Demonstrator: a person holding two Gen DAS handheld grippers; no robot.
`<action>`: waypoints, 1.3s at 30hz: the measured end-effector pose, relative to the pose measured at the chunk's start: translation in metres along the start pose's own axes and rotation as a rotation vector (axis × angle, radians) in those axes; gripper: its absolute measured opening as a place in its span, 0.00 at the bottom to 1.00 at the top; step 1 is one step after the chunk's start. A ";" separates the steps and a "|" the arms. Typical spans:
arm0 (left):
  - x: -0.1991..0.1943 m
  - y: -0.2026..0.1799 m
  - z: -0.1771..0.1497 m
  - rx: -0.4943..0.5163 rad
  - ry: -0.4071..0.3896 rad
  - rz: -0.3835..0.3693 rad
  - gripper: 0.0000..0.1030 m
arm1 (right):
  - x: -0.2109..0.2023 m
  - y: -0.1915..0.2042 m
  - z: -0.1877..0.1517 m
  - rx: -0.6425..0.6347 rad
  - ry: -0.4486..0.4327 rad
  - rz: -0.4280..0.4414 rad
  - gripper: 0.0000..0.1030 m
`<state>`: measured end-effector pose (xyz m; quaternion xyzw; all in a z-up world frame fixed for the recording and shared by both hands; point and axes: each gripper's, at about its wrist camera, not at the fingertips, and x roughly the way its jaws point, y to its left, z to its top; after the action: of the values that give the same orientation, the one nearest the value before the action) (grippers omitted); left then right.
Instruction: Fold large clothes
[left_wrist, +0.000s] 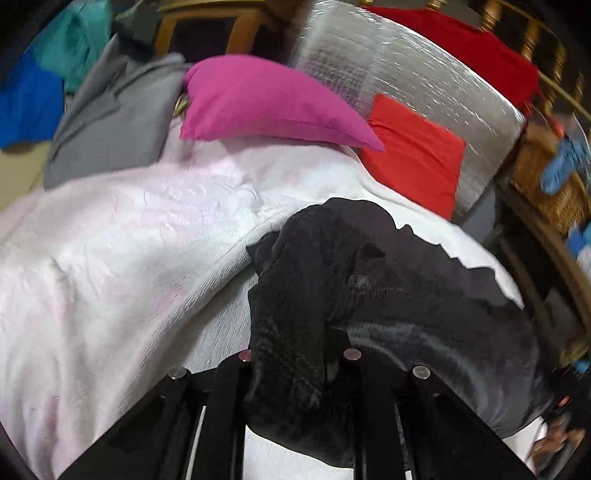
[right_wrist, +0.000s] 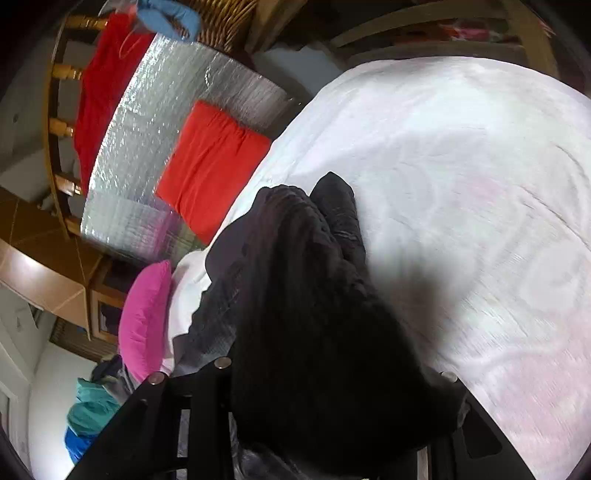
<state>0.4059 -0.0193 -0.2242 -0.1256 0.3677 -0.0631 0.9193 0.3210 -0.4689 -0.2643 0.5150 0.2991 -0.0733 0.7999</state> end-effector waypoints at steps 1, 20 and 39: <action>-0.002 -0.003 -0.002 0.014 -0.003 0.006 0.14 | -0.004 -0.003 -0.001 0.008 -0.002 0.000 0.37; -0.047 -0.012 -0.055 0.149 -0.022 0.058 0.14 | -0.062 -0.045 -0.034 0.030 -0.018 -0.026 0.37; -0.049 -0.011 -0.065 0.158 -0.023 0.081 0.14 | -0.056 -0.054 -0.030 0.033 -0.007 -0.033 0.37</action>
<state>0.3251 -0.0321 -0.2344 -0.0382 0.3555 -0.0531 0.9324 0.2410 -0.4787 -0.2843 0.5229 0.3036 -0.0931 0.7910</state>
